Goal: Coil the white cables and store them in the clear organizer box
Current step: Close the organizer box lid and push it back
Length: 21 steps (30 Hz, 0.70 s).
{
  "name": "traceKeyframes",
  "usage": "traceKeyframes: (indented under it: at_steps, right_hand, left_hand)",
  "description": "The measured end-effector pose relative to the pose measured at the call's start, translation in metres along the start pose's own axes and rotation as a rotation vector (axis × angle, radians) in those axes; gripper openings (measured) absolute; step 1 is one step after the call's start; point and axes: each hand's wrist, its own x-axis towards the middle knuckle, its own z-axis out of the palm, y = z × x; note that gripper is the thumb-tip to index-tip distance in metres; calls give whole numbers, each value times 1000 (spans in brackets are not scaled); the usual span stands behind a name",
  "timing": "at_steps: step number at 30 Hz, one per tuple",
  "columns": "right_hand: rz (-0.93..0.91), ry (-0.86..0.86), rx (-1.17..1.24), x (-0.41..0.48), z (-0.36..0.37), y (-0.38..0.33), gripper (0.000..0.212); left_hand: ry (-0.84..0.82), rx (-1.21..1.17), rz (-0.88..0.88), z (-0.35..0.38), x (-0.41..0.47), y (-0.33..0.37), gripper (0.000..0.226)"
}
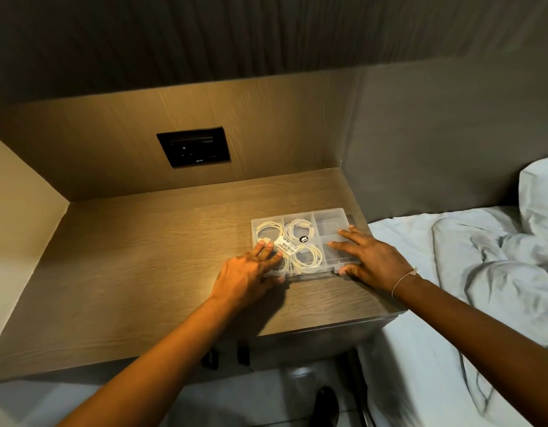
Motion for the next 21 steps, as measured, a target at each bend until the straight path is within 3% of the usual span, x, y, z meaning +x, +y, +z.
traceKeyframes:
  at_steps: [6,12,17,21]
  right_hand:
    - [-10,14,-10,-2,1,0,66]
    - [-9,20,7,-3,3,3,66]
    - [-11,30,-2,-2,4,4,65]
    - [-6,9,1,0,2,4,65]
  left_hand:
    - [74,66,60,6,-4,1,59]
    - [-51,-15,2,-2,0,1,77]
    - [-15,20,-51,-1,5,7,61]
    - [34,100,9,3,4,8,53]
